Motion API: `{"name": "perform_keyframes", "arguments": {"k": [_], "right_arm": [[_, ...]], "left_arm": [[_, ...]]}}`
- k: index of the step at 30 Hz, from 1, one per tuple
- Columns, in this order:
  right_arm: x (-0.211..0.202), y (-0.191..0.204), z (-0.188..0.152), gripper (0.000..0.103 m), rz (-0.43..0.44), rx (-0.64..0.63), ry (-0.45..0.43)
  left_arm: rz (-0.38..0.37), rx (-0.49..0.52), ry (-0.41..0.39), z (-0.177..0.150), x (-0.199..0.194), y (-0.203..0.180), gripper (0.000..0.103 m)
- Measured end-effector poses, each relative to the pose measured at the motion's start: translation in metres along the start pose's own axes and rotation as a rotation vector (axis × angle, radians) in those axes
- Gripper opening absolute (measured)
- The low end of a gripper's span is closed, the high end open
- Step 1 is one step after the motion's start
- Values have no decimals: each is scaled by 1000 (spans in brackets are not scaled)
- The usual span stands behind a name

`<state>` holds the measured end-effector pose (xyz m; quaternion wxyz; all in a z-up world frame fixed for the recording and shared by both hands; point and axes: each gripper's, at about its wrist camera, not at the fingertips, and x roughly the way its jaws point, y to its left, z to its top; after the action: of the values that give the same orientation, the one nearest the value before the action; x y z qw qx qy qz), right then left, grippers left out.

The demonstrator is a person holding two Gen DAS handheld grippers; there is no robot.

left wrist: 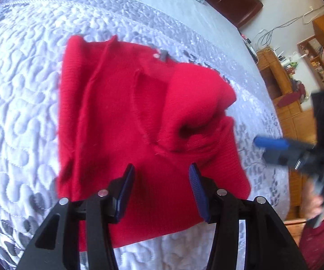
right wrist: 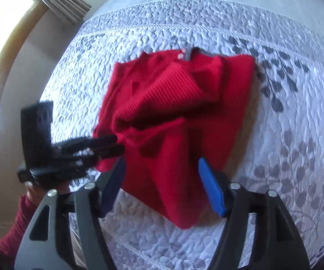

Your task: Fold small clothes

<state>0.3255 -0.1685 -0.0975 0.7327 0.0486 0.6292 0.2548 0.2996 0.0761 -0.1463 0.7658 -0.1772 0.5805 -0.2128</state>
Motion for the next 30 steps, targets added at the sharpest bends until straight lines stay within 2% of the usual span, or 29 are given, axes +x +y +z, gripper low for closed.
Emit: {"name": "perform_keyframes", "arguments": {"k": [3, 5, 6, 7, 8, 10, 15, 18, 19, 21, 24, 26, 30], "right_arm": [[16, -5, -7, 68, 18, 12, 18], [26, -11, -9, 51, 83, 33, 25], [30, -13, -9, 47, 106, 46, 26], [31, -16, -9, 39, 127, 62, 24], [34, -18, -10, 24, 142, 72, 22], [34, -20, -15, 10, 206, 77, 18], [27, 12, -38, 9, 320, -59, 0], [40, 36, -57, 10, 425, -133, 66], [45, 41, -62, 13, 437, -144, 83], [49, 43, -69, 15, 415, -154, 89], [40, 28, -74, 25, 400, -115, 57], [33, 16, -73, 41, 389, -88, 34], [18, -8, -74, 45, 348, -34, -12]], "left_arm": [[-28, -27, 0, 9, 3, -2, 50], [-82, -71, -2, 18, 5, 0, 50], [-97, -90, -1, 20, 5, 2, 51], [-100, -108, 3, 27, 8, 5, 51], [-94, -115, 6, 31, 10, 6, 51], [-70, -106, 17, 38, 15, 5, 51], [-34, -51, 11, 55, 18, -5, 53], [12, -20, 4, 61, 19, -9, 56], [15, -16, 5, 62, 18, -9, 56], [26, -8, -2, 63, 13, -8, 56], [40, 8, -9, 63, 8, -9, 56], [43, 29, -9, 64, 8, -13, 56], [87, 63, -15, 73, 15, -25, 59]]}}
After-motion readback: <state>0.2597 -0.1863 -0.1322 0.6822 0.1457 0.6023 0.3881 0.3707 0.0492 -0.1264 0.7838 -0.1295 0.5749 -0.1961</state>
